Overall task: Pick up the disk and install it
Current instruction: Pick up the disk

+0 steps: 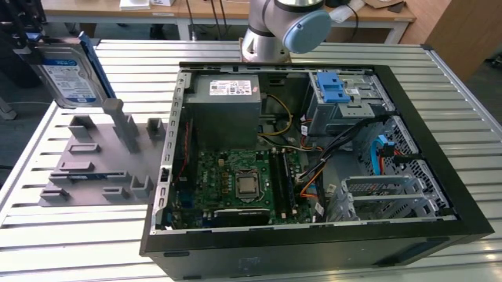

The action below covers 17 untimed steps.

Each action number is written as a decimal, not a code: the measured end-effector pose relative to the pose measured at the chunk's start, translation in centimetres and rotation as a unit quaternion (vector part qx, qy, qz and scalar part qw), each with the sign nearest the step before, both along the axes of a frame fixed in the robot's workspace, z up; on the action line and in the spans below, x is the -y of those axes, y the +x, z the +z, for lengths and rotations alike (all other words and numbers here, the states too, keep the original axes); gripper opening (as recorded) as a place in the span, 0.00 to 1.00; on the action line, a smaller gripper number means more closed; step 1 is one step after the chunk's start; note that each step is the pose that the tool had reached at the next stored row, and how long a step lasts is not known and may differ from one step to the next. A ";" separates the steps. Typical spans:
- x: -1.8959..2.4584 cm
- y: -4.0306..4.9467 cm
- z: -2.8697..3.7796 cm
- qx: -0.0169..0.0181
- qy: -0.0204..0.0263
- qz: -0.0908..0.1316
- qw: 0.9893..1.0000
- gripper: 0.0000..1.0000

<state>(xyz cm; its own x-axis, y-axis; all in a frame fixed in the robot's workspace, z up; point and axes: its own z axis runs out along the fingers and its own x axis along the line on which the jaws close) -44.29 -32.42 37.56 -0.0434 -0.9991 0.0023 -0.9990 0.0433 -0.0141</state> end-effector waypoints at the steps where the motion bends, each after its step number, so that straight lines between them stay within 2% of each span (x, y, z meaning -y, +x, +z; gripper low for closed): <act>1: 0.00 0.00 0.10 0.000 0.000 0.000 1.000 0.36; 17: 0.00 0.00 1.57 0.000 0.000 0.000 1.000 0.36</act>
